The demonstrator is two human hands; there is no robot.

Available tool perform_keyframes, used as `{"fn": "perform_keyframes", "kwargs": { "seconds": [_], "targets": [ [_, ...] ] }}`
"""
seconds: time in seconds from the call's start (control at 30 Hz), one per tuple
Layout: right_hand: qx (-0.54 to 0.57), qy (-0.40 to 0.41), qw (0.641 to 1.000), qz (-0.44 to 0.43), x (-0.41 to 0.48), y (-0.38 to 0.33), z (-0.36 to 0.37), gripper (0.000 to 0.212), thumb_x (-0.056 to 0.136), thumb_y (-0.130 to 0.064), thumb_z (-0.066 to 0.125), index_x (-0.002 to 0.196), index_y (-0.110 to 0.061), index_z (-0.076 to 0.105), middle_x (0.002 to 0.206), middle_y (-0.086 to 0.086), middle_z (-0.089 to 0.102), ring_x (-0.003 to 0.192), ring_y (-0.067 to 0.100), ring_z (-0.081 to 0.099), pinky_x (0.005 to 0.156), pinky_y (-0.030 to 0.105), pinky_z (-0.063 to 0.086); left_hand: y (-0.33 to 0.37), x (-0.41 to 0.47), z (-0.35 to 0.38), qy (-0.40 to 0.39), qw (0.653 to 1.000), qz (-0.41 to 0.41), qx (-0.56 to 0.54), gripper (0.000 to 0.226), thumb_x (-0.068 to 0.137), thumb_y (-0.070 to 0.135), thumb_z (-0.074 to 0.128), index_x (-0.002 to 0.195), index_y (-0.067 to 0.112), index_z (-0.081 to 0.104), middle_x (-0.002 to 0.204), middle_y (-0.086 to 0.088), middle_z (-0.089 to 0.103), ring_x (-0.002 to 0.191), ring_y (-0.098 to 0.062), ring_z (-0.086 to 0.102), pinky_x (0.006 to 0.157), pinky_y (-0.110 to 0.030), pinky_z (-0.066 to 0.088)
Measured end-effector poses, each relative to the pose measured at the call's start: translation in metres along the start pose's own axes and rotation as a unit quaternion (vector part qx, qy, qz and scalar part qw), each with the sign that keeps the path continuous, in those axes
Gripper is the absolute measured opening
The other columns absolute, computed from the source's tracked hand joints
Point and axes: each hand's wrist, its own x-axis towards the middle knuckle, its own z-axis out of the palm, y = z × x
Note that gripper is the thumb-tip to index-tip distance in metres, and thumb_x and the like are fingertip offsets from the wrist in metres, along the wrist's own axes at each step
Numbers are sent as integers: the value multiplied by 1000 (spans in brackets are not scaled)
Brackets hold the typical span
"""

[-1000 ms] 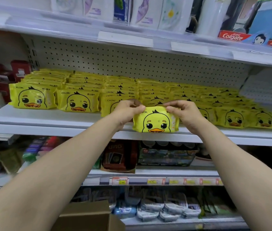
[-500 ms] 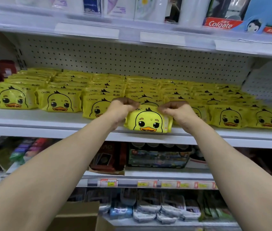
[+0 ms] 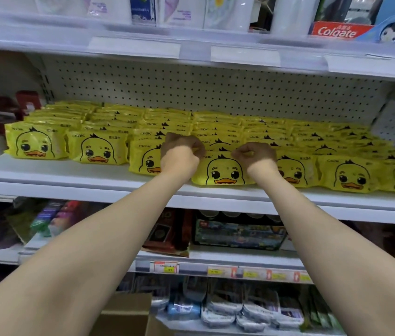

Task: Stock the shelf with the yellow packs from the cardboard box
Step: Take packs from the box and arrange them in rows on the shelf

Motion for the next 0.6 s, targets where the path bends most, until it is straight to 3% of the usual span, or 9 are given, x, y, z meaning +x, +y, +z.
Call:
{"fn": "perform_keyframes", "kwargs": {
  "seconds": [0.13,0.23,0.3,0.47,0.6],
  "targets": [
    [-13,51,998,-22,-2,0,5,17,89,-31,72,104,-25,72,114,-4,67,105,16,63,80,19,44,-28,0,-23,63,997,-27,-44,9,86,29,70,90,38,72,116,-1,47,105,-27,54,92,-28,45],
    [27,59,997,-47,-5,-9,15,14,87,-37,74,100,-37,69,124,1,58,107,18,59,77,17,44,-57,6,-44,117,987,-77,-85,7,89,28,69,92,34,71,100,8,58,108,-24,50,93,-31,43],
    [43,22,997,-62,-8,-21,28,18,83,-40,76,100,-41,70,124,-1,55,107,15,57,85,21,46,-74,9,-52,143,982,-97,-80,6,90,28,68,94,31,72,107,3,65,114,-23,44,93,-32,38],
    [-35,-68,995,-72,-2,-51,65,19,73,-57,74,89,-60,64,122,-4,64,112,20,62,96,37,54,-104,19,-60,115,982,-112,-94,9,88,33,70,97,33,72,117,-4,64,122,-30,42,101,-44,40],
    [-87,-82,991,-66,0,-72,75,24,83,-49,72,106,-45,69,114,-10,72,107,17,66,96,36,54,-108,26,-61,73,977,-125,-154,17,88,32,71,105,32,70,128,-7,56,116,-33,55,97,-43,49]
  ]
}}
